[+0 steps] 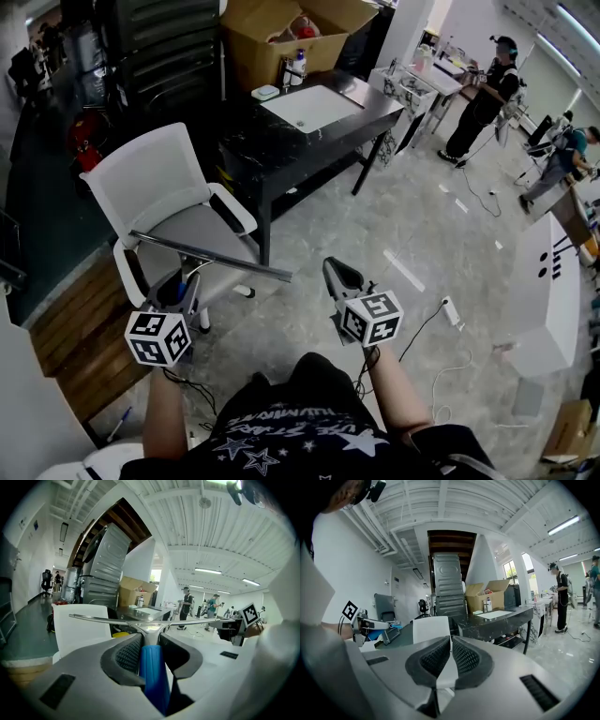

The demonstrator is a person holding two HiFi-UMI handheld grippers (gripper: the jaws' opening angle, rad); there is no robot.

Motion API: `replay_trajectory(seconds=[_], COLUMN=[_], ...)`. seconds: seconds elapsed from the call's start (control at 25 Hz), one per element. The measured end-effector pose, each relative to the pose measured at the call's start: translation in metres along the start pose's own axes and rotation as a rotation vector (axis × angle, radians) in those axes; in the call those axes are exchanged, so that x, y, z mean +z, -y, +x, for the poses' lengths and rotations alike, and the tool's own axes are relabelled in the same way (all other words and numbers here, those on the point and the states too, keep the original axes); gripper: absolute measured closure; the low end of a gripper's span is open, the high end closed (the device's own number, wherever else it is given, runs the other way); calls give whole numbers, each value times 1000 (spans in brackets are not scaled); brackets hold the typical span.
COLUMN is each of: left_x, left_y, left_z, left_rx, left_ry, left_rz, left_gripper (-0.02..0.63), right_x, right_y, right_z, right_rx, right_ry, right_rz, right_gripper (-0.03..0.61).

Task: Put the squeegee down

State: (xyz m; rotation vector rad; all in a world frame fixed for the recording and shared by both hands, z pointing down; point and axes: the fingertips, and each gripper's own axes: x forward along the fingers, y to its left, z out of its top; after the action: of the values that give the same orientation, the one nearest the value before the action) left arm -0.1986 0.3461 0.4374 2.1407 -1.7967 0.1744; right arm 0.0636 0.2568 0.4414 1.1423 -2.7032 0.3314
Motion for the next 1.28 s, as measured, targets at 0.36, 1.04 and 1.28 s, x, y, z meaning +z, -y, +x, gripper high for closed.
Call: replay_trajectory(seconds=[0.36, 1.04, 1.28], left_x=[9, 95, 117], left_y=[-8, 2, 16], left_z=[62, 252, 297], left_rx=[25, 211, 257], left_ry=[-19, 32, 50], left_rz=[-22, -13, -10], left_gripper=[477, 477, 477], right_x=[0, 74, 90], right_y=[48, 209, 253], right_z=[54, 211, 233], right_rx=[22, 222, 267], right_ry=[-18, -16, -6], right_rz=[26, 5, 6], right_gripper=[528, 528, 528])
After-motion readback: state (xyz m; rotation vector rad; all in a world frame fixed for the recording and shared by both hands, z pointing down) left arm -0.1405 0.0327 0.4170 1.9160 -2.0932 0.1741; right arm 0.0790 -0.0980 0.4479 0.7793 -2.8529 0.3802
